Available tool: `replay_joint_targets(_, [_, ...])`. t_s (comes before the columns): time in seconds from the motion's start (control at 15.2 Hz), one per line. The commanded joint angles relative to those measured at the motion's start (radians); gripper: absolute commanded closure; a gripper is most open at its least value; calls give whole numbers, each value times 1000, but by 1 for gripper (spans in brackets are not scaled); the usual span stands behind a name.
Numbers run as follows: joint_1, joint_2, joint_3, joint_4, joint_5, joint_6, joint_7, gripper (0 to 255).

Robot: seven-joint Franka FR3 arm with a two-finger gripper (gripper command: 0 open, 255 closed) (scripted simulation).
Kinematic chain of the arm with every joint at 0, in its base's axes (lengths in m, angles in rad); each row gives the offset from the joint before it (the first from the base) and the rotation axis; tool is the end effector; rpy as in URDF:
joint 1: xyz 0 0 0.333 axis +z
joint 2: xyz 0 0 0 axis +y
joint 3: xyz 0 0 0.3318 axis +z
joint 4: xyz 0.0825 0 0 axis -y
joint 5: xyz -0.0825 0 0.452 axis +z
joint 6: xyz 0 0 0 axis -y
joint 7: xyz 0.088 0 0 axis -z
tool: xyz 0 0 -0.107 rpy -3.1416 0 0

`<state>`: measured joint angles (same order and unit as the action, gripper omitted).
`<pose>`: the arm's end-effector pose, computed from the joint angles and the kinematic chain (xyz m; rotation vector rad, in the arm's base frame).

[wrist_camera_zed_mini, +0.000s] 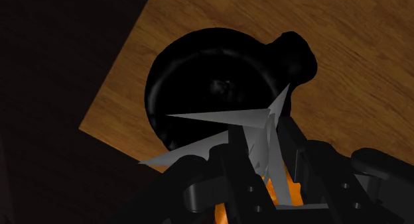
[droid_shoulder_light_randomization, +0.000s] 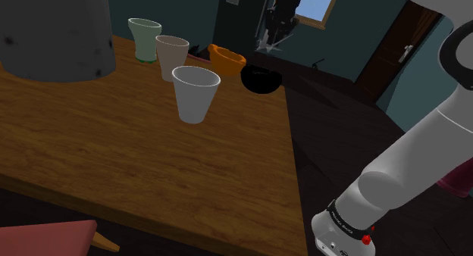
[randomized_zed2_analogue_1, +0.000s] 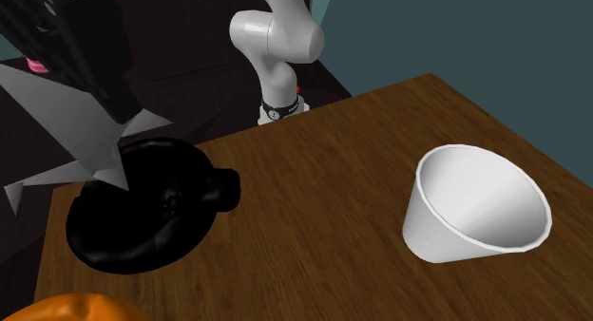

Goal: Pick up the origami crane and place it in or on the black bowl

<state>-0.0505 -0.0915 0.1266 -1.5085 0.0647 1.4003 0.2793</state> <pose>0.5698 0.0553 0.7130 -3.0785 0.2986 0.0409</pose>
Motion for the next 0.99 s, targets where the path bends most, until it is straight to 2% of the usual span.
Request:
replay_joint_targets(0.0, [-1,-11,-1,-41,1,30,-5,255])
replay_joint_targets(0.66, [-1,-58,-2,-238,6,180,-16,255])
replay_joint_targets(0.92, [-1,-58,-2,-238,6,180,-16,255])
